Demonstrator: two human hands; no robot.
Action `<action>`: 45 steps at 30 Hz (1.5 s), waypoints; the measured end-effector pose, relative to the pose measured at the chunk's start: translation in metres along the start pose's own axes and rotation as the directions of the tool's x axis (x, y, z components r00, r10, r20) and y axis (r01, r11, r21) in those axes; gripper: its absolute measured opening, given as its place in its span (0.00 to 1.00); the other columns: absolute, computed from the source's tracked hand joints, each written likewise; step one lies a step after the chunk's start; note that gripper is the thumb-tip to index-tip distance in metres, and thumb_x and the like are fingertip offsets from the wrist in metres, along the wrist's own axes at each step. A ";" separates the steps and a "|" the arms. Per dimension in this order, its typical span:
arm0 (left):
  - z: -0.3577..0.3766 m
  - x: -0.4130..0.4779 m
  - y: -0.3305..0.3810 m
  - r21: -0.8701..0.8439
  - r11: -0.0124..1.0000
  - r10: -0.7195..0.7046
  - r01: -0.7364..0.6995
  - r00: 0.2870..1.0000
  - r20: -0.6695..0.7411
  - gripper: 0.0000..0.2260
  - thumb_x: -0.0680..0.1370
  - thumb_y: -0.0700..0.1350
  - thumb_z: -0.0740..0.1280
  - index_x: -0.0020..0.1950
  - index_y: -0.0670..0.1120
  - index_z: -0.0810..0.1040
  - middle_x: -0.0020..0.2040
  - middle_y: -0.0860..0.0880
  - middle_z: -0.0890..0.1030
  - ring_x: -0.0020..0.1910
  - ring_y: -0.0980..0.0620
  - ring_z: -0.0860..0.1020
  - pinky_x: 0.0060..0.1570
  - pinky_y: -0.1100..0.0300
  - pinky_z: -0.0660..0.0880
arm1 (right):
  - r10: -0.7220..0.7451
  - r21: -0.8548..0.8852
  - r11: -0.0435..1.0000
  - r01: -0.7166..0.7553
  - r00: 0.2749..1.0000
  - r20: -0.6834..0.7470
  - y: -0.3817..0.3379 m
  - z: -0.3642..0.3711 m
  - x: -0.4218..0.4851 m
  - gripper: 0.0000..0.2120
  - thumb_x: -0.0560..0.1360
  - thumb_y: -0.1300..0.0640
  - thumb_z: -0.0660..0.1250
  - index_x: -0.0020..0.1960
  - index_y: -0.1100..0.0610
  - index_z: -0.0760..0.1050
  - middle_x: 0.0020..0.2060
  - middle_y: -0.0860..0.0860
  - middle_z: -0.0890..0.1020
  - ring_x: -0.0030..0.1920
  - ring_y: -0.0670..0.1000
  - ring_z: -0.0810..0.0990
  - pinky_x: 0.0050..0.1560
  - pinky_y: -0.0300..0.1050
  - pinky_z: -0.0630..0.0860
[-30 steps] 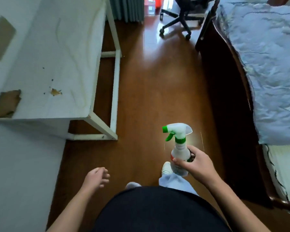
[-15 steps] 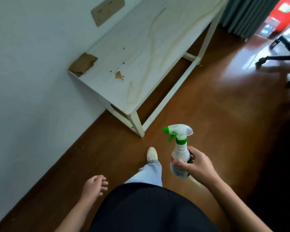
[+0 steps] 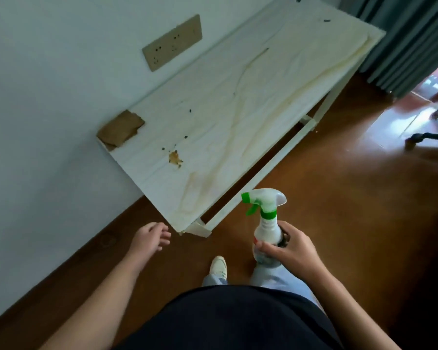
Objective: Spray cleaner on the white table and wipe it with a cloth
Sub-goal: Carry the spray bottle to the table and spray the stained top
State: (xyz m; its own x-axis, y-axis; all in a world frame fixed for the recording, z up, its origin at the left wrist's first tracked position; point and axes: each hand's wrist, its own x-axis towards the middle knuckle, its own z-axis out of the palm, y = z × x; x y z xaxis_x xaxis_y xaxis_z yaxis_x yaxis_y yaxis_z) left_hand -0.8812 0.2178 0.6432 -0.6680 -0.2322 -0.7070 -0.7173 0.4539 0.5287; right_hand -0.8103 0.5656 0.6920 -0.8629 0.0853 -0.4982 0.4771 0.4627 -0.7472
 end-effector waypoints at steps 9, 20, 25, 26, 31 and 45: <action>0.043 -0.012 0.035 -0.320 0.921 -0.291 0.220 0.937 -0.195 0.12 0.85 0.48 0.59 0.56 0.45 0.80 0.50 0.45 0.86 0.50 0.43 0.84 0.58 0.44 0.80 | -0.154 -0.128 0.970 0.208 0.928 0.339 -0.046 -0.061 0.160 0.23 0.63 0.33 0.76 0.53 0.42 0.77 0.44 0.41 0.84 0.45 0.40 0.83 0.47 0.45 0.83; 0.080 -0.054 0.024 -0.578 0.732 -0.542 0.359 0.822 -0.175 0.11 0.86 0.42 0.59 0.62 0.38 0.76 0.58 0.41 0.82 0.53 0.43 0.81 0.47 0.57 0.76 | -0.323 -0.237 0.821 0.519 0.765 0.557 -0.143 -0.040 0.248 0.23 0.67 0.35 0.74 0.55 0.45 0.74 0.44 0.40 0.81 0.44 0.42 0.81 0.41 0.41 0.78; 0.065 -0.034 0.007 -0.658 0.676 -0.577 0.333 0.794 -0.192 0.11 0.86 0.45 0.59 0.60 0.41 0.78 0.55 0.43 0.84 0.50 0.45 0.83 0.55 0.48 0.79 | -0.356 -0.239 0.803 0.545 0.761 0.542 -0.185 -0.011 0.276 0.20 0.69 0.36 0.73 0.53 0.47 0.75 0.42 0.43 0.82 0.41 0.43 0.80 0.37 0.40 0.73; 0.059 -0.028 0.006 -0.665 0.672 -0.579 0.327 0.792 -0.195 0.11 0.86 0.45 0.59 0.60 0.41 0.78 0.55 0.43 0.84 0.50 0.45 0.84 0.55 0.48 0.79 | -0.362 -0.236 0.804 0.546 0.764 0.534 -0.192 -0.006 0.282 0.20 0.69 0.37 0.74 0.53 0.47 0.75 0.43 0.43 0.82 0.42 0.44 0.80 0.37 0.40 0.73; 0.030 0.006 0.009 -0.688 0.668 -0.554 0.282 0.806 -0.209 0.10 0.86 0.46 0.60 0.59 0.42 0.78 0.55 0.43 0.83 0.51 0.45 0.83 0.51 0.52 0.78 | -0.341 -0.306 0.805 0.509 0.817 0.465 -0.216 0.015 0.319 0.21 0.68 0.39 0.75 0.56 0.46 0.74 0.45 0.42 0.81 0.44 0.45 0.80 0.40 0.42 0.75; 0.003 0.052 0.036 -0.619 0.739 -0.492 0.265 0.840 -0.229 0.08 0.86 0.46 0.60 0.54 0.46 0.78 0.51 0.45 0.84 0.50 0.45 0.83 0.48 0.54 0.77 | -0.234 -0.228 0.903 0.366 0.860 0.454 -0.257 0.036 0.371 0.14 0.79 0.42 0.64 0.46 0.53 0.74 0.40 0.50 0.82 0.42 0.50 0.83 0.38 0.42 0.75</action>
State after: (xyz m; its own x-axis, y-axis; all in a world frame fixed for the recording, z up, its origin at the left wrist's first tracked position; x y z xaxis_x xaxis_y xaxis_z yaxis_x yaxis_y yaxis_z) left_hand -0.9410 0.2248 0.6235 -0.2532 -0.6154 -0.7465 -0.8296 -0.2588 0.4947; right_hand -1.2467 0.4465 0.6834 -0.7774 -0.4358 -0.4536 0.0772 0.6496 -0.7564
